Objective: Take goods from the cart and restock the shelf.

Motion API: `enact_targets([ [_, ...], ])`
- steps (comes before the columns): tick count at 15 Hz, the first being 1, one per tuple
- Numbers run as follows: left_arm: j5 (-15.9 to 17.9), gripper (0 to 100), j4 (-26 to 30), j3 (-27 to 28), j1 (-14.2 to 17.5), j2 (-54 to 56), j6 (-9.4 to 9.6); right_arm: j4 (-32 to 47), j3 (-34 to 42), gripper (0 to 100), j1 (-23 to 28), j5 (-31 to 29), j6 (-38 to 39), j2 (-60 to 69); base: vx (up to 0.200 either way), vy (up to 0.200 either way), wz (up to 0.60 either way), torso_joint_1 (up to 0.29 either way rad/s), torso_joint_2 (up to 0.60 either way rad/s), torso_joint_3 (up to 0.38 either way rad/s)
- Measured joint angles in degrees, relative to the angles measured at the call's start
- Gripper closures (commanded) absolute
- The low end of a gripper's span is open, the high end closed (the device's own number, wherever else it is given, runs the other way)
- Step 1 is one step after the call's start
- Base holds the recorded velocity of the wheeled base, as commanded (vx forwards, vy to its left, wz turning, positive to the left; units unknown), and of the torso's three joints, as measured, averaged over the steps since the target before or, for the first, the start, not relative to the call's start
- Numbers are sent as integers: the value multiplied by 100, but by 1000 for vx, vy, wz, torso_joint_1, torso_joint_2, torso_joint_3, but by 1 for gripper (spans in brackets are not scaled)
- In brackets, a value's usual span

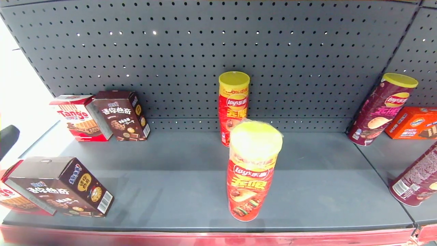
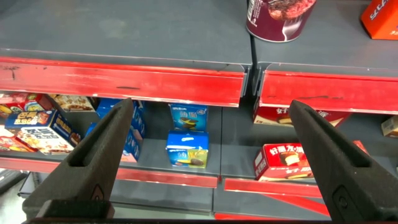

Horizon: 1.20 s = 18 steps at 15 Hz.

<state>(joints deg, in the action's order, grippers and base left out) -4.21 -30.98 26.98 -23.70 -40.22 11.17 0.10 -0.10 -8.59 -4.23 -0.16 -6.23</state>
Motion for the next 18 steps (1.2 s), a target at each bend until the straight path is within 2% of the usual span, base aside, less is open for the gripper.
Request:
enact_targets([
  [1, 221, 0, 22, -369, 512, 467, -55, 0, 0, 0, 0, 0, 0, 0, 0, 0, 0, 0, 0, 0],
  [3, 1058, 0, 52, -1235, 1579, 1409, -154, 0, 0, 0, 0, 2, 0, 0, 0, 0, 0, 0, 0, 0],
  [4, 1402, 0, 73, -1685, 1946, 1858, -219, 0, 0, 0, 0, 0, 2, 0, 0, 0, 0, 0, 0, 0],
  [6, 1755, 0, 438, -2360, 2383, 2694, -315, 0, 0, 0, 0, 0, 0, 0, 0, 0, 0, 0, 0, 0],
  [9, 1799, 0, 2066, -2647, 2367, 3551, -321, 0, 0, 0, 5, 0, 0, 0, 0, 0, 0, 0, 0, 0],
  [10, 1792, 0, 2441, -2669, 2360, 3713, -318, 0, 0, 0, 5, 0, 0, 0, 0, 0, 0, 0, 0, 0],
  [12, 1792, 0, 2805, -2690, 2356, 3907, -369, 0, 0, 0, 0, 0, 0, 0, 0, 0, 0, 0, 0, 0],
  [13, 1792, 0, 2789, -2695, 2359, 3958, -435, 0, 0, 0, 0, 0, 0, 0, 0, 0, 0, 0, 0, 0],
  [18, 1813, 0, 2761, -2698, 2425, 3958, -452, 0, 0, 0, 0, -1, 0, 0, 0, 0, 0, 0, 0, 0],
])
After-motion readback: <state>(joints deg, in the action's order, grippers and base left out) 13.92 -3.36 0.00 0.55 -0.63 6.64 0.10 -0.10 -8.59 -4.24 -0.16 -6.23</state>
